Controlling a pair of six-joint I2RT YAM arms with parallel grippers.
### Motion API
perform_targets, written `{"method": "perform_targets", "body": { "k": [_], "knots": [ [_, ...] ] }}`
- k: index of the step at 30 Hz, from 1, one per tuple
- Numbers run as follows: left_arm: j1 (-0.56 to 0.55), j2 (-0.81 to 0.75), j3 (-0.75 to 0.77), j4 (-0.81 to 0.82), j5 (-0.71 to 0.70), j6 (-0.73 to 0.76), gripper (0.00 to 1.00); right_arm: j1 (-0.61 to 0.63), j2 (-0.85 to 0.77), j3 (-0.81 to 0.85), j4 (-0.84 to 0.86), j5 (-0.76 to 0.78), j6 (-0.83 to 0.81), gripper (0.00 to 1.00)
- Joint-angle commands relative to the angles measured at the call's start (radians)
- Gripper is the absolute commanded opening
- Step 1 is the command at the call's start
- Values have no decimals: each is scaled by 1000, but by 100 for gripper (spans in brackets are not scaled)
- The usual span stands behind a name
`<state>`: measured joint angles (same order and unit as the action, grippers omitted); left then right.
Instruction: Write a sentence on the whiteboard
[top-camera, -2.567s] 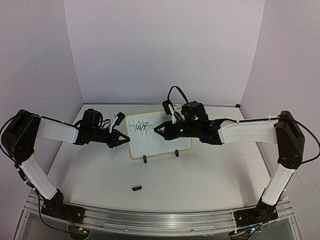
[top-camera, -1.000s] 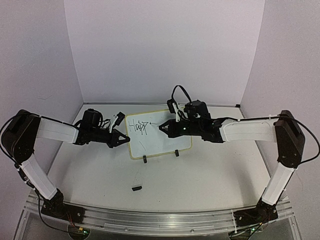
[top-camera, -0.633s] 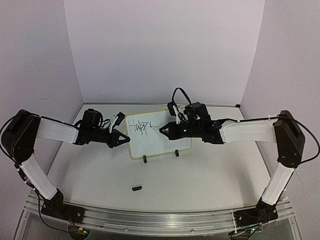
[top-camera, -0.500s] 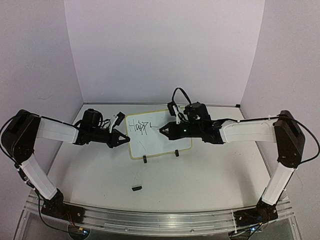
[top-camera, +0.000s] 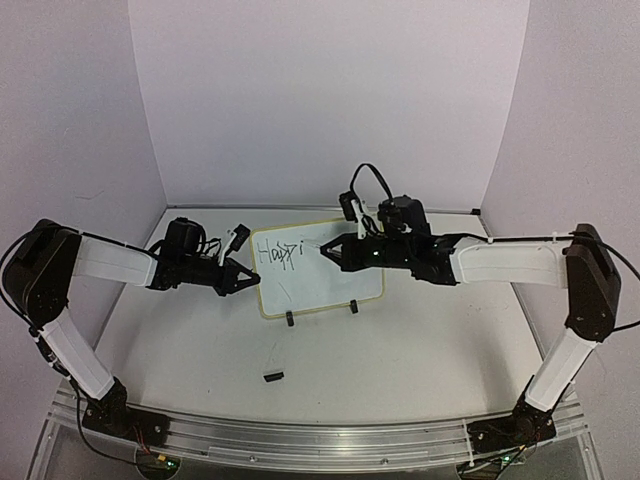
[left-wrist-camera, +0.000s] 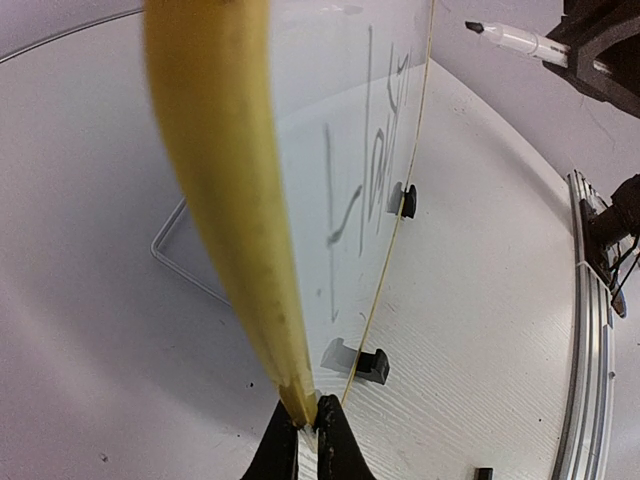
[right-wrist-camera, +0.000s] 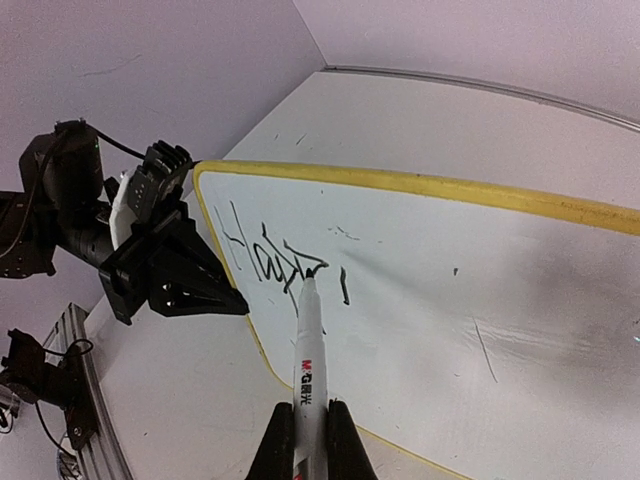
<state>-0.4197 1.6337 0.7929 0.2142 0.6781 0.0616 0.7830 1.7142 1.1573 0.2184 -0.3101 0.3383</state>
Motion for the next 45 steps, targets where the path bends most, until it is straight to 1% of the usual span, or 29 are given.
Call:
{"method": "perform_targets", "body": {
  "k": [1,11,16,22,28,45],
  "knots": [
    [-1,2,32,-38,-101,39,0,-4,5,43,25,38,-22,0],
    [-1,4,32,-41,-104,40,0,-4,71,94,25,34,-36,0],
    [-1,4,32,-42,-105,42,0,-4,80,92,25,59,-30,0],
    [-1,5,32,-42,-107,42,0,-4,19,43,56,15,-35,0],
    [-1,5,31,-41,-107,42,0,-4,-31,-19,59,46,-25,0],
    [-1,4,35,-47,-108,41,0,-4,57,13,44,106,-26,0]
  ]
}}
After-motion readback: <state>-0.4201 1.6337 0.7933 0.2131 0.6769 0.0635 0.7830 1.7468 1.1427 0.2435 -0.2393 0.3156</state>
